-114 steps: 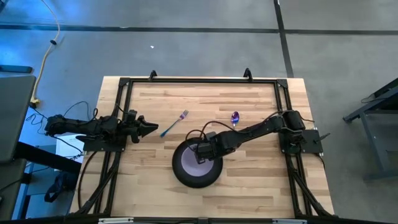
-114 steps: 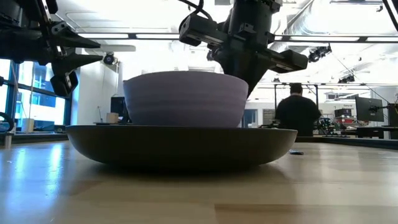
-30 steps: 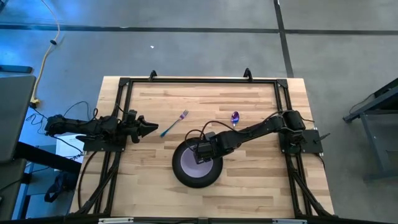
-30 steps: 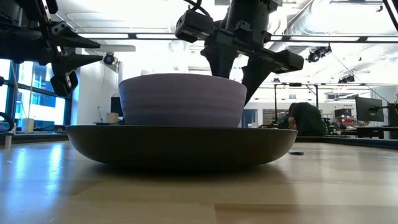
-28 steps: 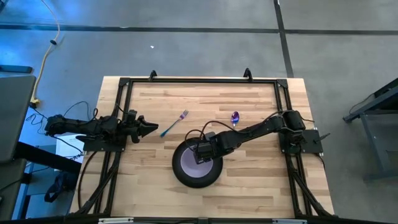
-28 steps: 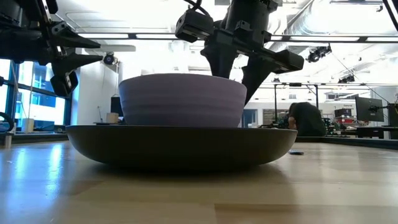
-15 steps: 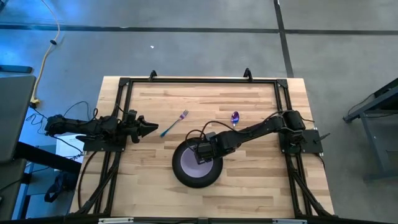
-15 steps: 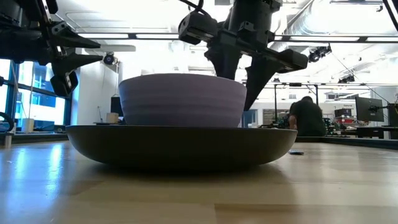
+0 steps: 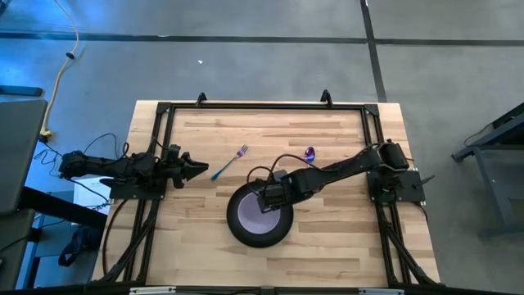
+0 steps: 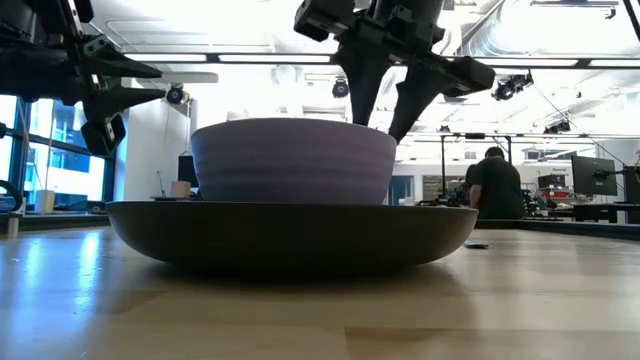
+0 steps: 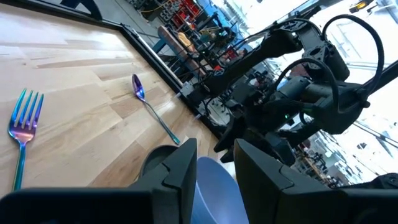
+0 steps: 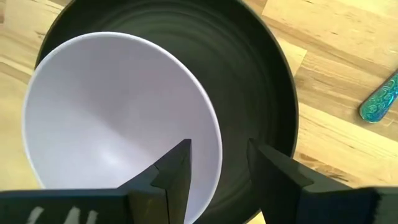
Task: Set table place
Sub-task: Put the violet fork to the left side of the black plate
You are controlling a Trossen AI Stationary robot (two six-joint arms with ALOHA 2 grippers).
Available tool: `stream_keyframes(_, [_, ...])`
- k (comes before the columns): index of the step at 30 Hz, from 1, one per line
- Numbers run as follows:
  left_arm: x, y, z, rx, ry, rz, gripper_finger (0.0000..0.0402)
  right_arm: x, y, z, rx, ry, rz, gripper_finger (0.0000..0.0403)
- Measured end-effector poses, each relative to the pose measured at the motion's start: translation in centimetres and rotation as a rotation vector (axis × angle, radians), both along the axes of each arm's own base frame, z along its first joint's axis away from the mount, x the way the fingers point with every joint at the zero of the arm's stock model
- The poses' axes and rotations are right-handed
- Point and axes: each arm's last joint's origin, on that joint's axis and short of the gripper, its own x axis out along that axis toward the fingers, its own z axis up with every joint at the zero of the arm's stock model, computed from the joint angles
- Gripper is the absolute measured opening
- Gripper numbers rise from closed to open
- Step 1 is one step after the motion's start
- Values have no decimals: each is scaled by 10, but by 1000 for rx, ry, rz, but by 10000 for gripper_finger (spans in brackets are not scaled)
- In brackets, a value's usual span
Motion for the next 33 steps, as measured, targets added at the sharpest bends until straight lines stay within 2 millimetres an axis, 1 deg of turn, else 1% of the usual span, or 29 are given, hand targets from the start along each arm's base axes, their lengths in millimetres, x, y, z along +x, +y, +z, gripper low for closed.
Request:
stream_keyframes(6, [0, 0, 0, 10, 3, 1, 95, -4, -2, 12, -11, -34, -5, 147])
stream_keyframes(9, [0, 0, 0, 11, 3, 1, 95, -9, -3, 24, -27, -72, -11, 147])
stream_keyframes(15, [0, 0, 0, 1, 0, 0, 95, -20, -8, 51, -79, -153, 32, 147])
stream_keyframes(21, [0, 0, 0, -5, -1, 0, 95, -35, -14, 78, -196, -226, 150, 147])
stream_keyframes(26, [0, 0, 0, -64, -16, 1, 95, -51, -16, 102, -315, -279, 271, 147])
stream_keyframes(33, [0, 0, 0, -92, -25, 10, 95, -83, -14, 131, -494, -282, 465, 147])
